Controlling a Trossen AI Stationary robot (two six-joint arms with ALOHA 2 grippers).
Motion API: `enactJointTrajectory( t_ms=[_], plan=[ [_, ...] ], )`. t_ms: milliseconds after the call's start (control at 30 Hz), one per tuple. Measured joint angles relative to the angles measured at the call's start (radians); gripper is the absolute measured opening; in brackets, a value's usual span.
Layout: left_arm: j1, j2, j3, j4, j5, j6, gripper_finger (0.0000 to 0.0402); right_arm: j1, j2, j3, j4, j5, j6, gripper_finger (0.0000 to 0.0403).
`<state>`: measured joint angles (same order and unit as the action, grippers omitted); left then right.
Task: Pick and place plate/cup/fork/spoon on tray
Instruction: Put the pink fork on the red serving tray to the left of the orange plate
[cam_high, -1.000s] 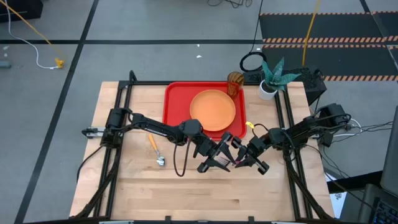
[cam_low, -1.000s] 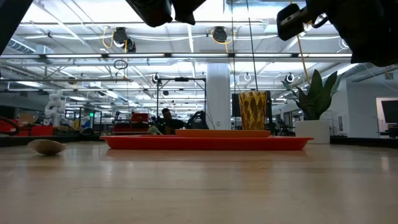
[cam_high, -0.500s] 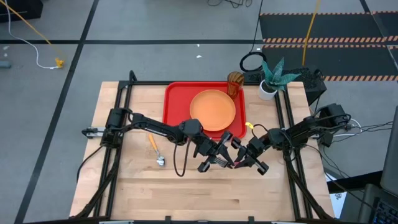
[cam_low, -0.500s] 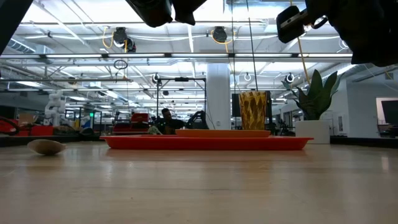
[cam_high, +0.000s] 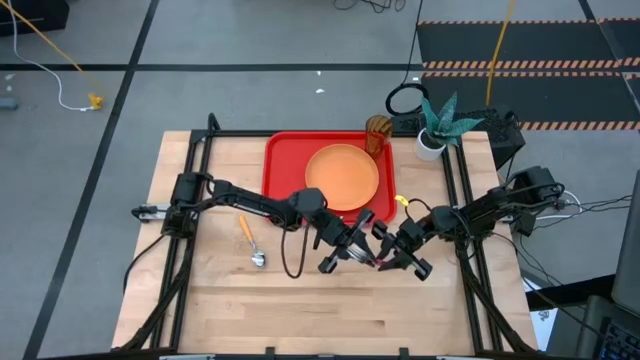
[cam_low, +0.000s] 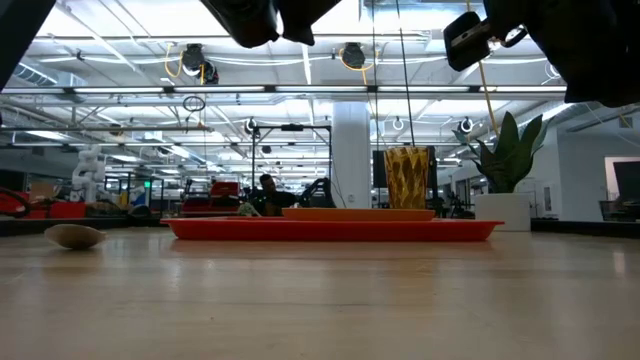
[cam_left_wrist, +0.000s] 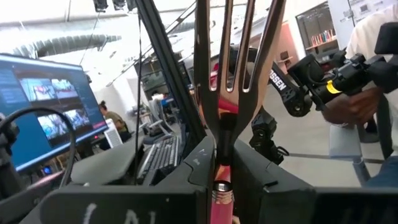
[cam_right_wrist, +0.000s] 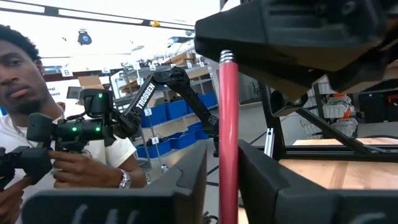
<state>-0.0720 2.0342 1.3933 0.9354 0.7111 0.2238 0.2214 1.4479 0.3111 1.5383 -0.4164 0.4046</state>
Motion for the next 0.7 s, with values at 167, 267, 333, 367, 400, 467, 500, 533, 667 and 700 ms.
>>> enactJointTrajectory(
  t_ms=[167, 267, 333, 367, 400, 467, 500, 533, 667, 700],
  plan=[
    [0.022, 0.000, 0.000, 0.000, 0.013, -0.053, 0.0038, 0.000, 0.000, -0.002, 0.000, 0.001, 0.017, 0.0117],
    [0.034, -0.001, 0.000, -0.001, 0.023, -0.085, 0.0037, 0.000, -0.006, -0.015, -0.002, 0.030, 0.026, 0.0143],
    [0.042, -0.001, 0.000, -0.005, 0.025, -0.106, 0.0037, 0.000, -0.020, -0.030, -0.002, 0.064, 0.026, 0.0157],
    [0.046, -0.002, 0.000, -0.006, 0.025, -0.116, 0.0037, 0.000, -0.029, -0.038, -0.001, 0.085, 0.025, 0.0164],
    [0.050, -0.002, 0.000, -0.006, 0.025, -0.130, 0.0037, 0.000, -0.040, -0.050, -0.002, 0.103, 0.024, 0.0170],
    [0.057, -0.003, 0.000, -0.006, 0.025, -0.149, 0.0037, 0.000, -0.068, -0.072, -0.006, 0.133, 0.023, 0.0180],
    [0.060, -0.003, 0.000, -0.006, 0.025, -0.158, 0.0037, 0.000, -0.084, -0.085, -0.008, 0.149, 0.022, 0.0184],
    [0.062, -0.003, 0.000, -0.006, 0.025, -0.163, 0.0037, 0.000, -0.104, -0.097, -0.012, 0.158, 0.022, 0.0187],
    [0.073, -0.004, 0.000, -0.018, 0.025, -0.182, 0.0037, 0.000, -0.185, -0.138, -0.084, 0.207, 0.020, 0.0192],
    [0.074, -0.004, 0.000, -0.022, 0.025, -0.183, 0.0037, 0.000, -0.204, -0.145, -0.105, 0.217, 0.015, 0.0192]
  ],
)
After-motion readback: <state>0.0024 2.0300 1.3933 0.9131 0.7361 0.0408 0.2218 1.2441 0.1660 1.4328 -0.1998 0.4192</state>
